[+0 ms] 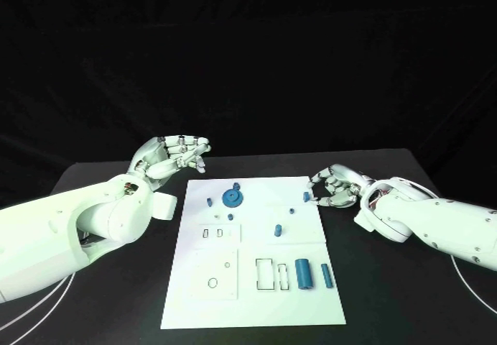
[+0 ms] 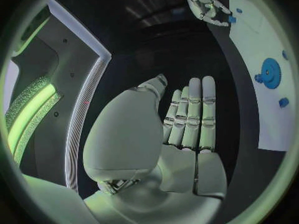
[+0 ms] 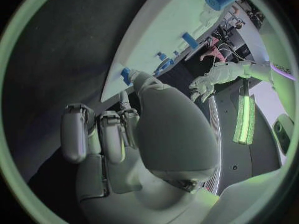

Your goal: Assemble the parts on the task board

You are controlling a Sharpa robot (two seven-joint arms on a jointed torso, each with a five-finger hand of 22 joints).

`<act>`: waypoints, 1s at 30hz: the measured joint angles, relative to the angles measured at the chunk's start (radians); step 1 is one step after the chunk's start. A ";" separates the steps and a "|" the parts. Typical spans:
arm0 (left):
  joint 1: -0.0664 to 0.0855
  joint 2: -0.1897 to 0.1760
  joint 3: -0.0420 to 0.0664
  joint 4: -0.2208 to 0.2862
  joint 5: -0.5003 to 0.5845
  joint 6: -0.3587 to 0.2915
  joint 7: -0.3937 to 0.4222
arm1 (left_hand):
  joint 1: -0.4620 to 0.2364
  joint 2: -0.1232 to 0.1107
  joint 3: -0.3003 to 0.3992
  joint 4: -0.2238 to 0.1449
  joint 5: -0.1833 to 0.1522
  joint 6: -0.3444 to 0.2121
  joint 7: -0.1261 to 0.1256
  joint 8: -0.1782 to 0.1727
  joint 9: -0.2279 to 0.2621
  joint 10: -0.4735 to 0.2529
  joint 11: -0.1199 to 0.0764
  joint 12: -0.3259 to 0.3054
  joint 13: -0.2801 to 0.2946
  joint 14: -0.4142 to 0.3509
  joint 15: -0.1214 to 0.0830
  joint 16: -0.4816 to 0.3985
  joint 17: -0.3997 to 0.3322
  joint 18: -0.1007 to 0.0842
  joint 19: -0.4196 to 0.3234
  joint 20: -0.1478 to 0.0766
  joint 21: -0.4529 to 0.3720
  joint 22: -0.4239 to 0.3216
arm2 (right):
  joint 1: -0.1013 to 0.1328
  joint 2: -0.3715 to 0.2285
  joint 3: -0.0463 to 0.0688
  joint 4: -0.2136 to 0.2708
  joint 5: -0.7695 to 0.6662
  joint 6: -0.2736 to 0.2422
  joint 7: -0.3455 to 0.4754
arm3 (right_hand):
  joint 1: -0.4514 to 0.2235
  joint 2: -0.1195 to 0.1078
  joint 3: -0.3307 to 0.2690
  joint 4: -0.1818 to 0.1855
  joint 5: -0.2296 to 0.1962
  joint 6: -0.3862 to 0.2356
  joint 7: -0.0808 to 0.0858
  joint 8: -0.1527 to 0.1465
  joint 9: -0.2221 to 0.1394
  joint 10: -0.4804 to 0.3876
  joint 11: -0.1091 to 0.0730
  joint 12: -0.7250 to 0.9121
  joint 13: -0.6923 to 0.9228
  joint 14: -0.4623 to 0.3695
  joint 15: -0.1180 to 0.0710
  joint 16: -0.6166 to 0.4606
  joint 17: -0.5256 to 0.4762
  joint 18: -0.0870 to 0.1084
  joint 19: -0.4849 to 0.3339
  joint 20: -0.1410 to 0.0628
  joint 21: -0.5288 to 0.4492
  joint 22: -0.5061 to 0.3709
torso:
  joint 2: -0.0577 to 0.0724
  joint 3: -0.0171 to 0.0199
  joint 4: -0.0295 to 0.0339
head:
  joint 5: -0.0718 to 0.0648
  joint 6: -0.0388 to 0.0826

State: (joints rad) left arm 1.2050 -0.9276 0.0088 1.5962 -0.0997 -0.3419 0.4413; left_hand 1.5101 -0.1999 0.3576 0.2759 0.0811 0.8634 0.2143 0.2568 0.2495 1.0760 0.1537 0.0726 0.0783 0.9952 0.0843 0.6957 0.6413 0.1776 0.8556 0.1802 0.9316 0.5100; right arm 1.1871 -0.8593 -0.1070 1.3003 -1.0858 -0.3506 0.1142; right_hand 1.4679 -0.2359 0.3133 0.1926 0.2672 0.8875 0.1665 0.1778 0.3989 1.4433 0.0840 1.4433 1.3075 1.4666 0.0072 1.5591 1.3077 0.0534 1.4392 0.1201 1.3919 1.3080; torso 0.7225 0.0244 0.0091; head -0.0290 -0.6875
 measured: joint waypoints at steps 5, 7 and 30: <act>0.000 0.000 0.000 0.000 0.000 0.001 0.000 | 0.000 0.000 0.000 0.000 0.000 0.000 0.000 0.000 0.000 0.000 0.000 0.000 0.000 0.000 0.000 0.000 0.000 0.000 0.000 0.000 0.000 0.000 | -0.004 0.008 0.000 0.002 0.000 0.001 -0.001 | 0.000 0.000 0.002 0.002 0.001 0.004 0.004 0.000 0.000 0.000 0.000 0.000 0.000 0.000 0.000 0.000 0.000 0.000 0.000 0.000 0.004 0.000 | 0.000 0.0000 -0.0013 | 0.003 -0.004; 0.000 0.000 0.000 0.000 0.000 0.001 0.000 | 0.000 0.000 0.000 0.000 0.000 0.000 0.000 0.000 0.000 0.000 0.000 0.000 0.000 0.000 0.000 0.000 0.000 0.000 0.000 0.000 0.000 0.000 | -0.005 0.011 0.000 0.002 0.000 0.002 -0.001 | 0.000 0.000 0.005 0.005 0.004 0.004 0.003 0.000 0.000 0.000 0.000 0.000 0.000 0.000 0.000 0.000 0.000 0.000 0.000 0.000 0.004 0.000 | -0.001 0.0000 -0.0017 | 0.004 -0.005; 0.000 -0.001 0.000 0.000 0.000 0.003 -0.001 | 0.000 0.000 0.000 0.000 0.000 0.000 0.000 0.000 0.001 0.000 0.000 0.000 0.001 0.000 0.000 0.000 0.000 0.000 -0.003 0.004 0.000 0.001 | -0.007 0.033 0.000 -0.018 -0.001 0.004 -0.006 | -0.010 0.018 0.050 0.004 0.004 0.052 -0.006 0.004 0.004 0.016 -0.009 0.019 0.000 0.000 0.000 0.000 0.000 0.000 0.010 -0.005 0.020 0.000 | -0.001 0.0005 -0.0016 | 0.007 -0.010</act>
State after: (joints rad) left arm 1.2050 -0.9290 0.0088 1.5959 -0.0996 -0.3393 0.4406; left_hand 1.5101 -0.1999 0.3576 0.2759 0.0812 0.8634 0.2143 0.2568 0.2507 1.0760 0.1537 0.0726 0.0790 0.9952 0.0843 0.6957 0.6413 0.1777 0.8522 0.1838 0.9315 0.5108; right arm 1.1801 -0.8268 -0.1073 1.2822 -1.0866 -0.3462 0.1085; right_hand 1.4581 -0.2183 0.3636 0.1961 0.2709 0.9396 0.1610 0.1817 0.4027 1.4596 0.0749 1.4619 1.3074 1.4666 0.0072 1.5591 1.3074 0.0534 1.4496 0.1154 1.4118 1.3076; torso 0.7211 0.0248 0.0075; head -0.0219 -0.6974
